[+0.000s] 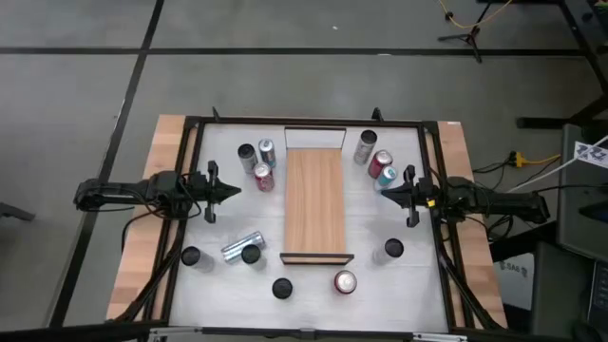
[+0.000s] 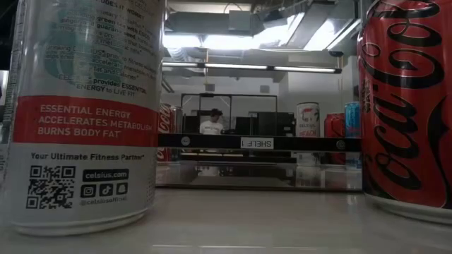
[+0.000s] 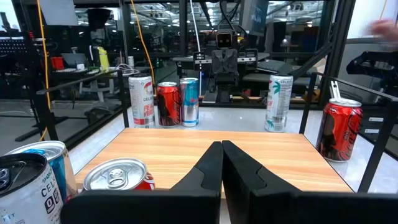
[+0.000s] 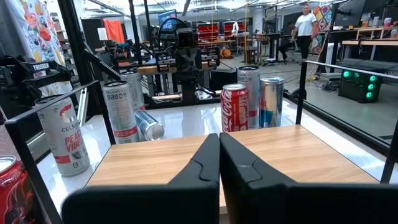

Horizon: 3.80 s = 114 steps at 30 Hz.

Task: Place canned beverage on shelf

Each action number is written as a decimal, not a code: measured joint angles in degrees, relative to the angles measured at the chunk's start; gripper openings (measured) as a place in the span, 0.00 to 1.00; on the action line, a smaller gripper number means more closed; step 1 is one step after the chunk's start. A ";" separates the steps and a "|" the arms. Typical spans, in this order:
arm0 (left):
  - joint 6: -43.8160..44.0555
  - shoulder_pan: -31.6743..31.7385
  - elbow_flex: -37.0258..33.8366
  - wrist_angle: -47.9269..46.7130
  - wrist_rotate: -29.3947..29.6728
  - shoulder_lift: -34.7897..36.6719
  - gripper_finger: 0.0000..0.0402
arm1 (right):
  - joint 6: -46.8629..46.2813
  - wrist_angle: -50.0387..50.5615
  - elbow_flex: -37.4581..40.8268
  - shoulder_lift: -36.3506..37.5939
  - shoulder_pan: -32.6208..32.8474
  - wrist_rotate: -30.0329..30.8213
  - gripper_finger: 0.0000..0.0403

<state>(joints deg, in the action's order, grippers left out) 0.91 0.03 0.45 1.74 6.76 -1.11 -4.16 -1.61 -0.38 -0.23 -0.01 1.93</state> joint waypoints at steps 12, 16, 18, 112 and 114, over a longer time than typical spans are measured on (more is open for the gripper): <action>0.00 -0.01 0.00 0.00 -0.01 -0.01 0.00 | 0.00 0.00 0.00 0.00 -0.01 0.00 0.00; -1.31 0.00 0.00 0.00 0.02 -0.01 0.00 | 0.80 -0.02 0.00 0.00 -0.02 0.02 0.00; -6.55 -0.01 -0.01 0.00 0.20 0.00 0.00 | 3.15 -0.02 0.00 0.00 0.00 0.11 0.00; -14.93 0.00 0.00 1.19 0.20 0.00 0.00 | -10.36 32.55 -64.41 -45.87 -0.02 19.16 0.68; -14.91 0.00 0.00 1.91 0.20 0.00 0.00 | -9.92 34.44 -67.34 -49.00 -0.35 20.43 0.68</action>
<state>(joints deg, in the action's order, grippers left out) -14.00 0.02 0.45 3.64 6.96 -1.11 -14.09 32.84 -67.72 -49.23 -0.36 22.37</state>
